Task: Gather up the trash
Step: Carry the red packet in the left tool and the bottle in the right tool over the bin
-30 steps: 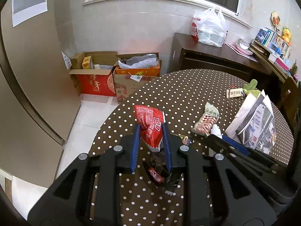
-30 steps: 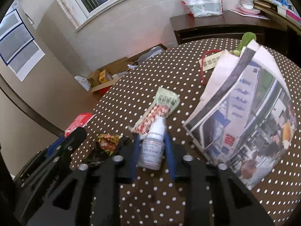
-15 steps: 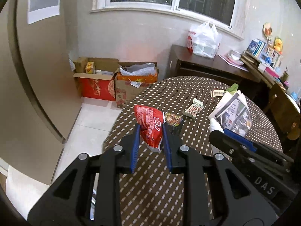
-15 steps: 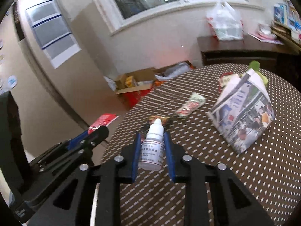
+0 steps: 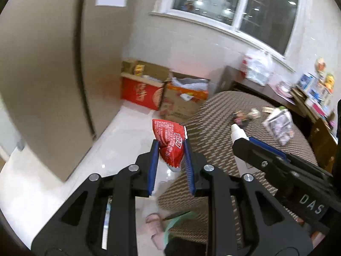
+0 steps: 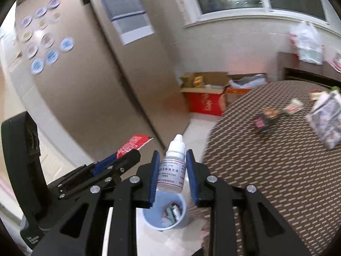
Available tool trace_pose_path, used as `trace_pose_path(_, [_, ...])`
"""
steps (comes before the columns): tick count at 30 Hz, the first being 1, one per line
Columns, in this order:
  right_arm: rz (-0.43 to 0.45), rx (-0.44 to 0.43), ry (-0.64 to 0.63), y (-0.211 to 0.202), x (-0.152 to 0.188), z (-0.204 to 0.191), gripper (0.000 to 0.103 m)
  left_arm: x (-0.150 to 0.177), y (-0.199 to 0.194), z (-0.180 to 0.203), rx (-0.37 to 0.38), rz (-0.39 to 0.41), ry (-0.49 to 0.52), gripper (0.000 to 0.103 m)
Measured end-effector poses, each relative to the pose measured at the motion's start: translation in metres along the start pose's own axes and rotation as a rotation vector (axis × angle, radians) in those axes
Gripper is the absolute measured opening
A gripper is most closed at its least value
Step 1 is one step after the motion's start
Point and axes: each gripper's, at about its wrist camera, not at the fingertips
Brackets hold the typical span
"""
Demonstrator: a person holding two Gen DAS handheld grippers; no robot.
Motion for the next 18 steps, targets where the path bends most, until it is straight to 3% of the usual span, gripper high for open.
trace_pose_path(5, [-0.075,-0.058,-0.048,0.043,0.024,-0.038,0.025,0.028,0.002,-0.052,-0.104,-0.022,-0.067,0.023])
trace_pose_path(18, [-0.229,-0.123,-0.127,0.144,0.064,-0.098,0.025,0.074,0.039,-0.158,-0.263,-0.137,-0.221,0.023])
Point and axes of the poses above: each gripper's, at about its wrist camera, not at the fingertips, and y roughly the way its jaws point, z to its right, x to its underside, and after that the axes turned 10 degrees about -x, right-handed
